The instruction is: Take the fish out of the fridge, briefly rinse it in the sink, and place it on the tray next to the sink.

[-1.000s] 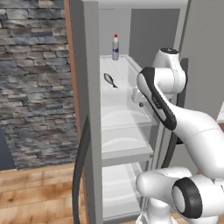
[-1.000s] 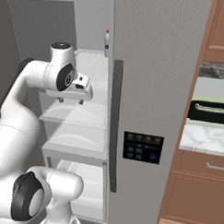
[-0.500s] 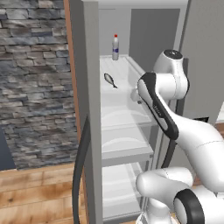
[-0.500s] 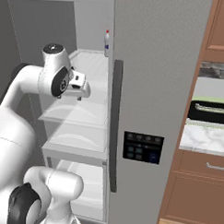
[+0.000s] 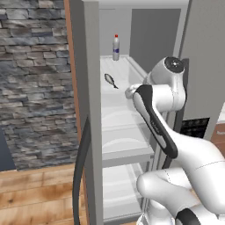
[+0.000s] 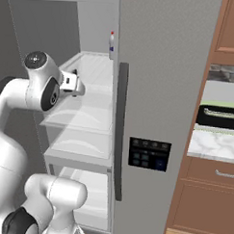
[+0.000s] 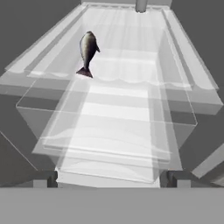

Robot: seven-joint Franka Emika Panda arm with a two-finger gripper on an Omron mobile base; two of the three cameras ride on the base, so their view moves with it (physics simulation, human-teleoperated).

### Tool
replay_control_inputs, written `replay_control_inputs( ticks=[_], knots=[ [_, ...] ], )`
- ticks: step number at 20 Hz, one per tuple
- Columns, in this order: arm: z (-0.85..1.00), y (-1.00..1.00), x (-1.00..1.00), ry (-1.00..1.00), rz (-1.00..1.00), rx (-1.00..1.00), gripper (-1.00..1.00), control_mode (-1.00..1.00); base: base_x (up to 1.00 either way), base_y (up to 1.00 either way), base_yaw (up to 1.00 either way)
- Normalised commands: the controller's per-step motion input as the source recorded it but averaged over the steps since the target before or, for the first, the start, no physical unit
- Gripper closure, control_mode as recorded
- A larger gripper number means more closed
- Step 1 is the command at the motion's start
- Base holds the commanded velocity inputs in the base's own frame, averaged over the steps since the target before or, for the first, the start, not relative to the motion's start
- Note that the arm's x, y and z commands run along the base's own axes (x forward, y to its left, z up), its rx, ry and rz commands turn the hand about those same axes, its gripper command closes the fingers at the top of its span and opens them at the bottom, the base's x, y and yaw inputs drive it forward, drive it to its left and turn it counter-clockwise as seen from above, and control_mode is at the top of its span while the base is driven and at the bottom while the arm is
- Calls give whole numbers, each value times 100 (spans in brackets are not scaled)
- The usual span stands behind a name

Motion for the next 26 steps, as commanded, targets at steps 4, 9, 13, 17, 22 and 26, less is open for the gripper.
replay_control_inputs(
  ticks=[4,9,13,17,22,26],
  knots=[
    [33,26,12,-6,0,14,-100,-100,0,0,0],
    [22,0,17,2,0,15,-100,-100,0,0,0],
    [1,0,5,9,0,0,-100,-100,0,0,0],
    [-1,35,0,0,0,-9,-100,-100,0,0,0],
    [0,33,8,0,0,-3,-100,-100,0,0,0],
    [0,13,13,-1,0,0,-100,-100,0,0,0]
  ],
)
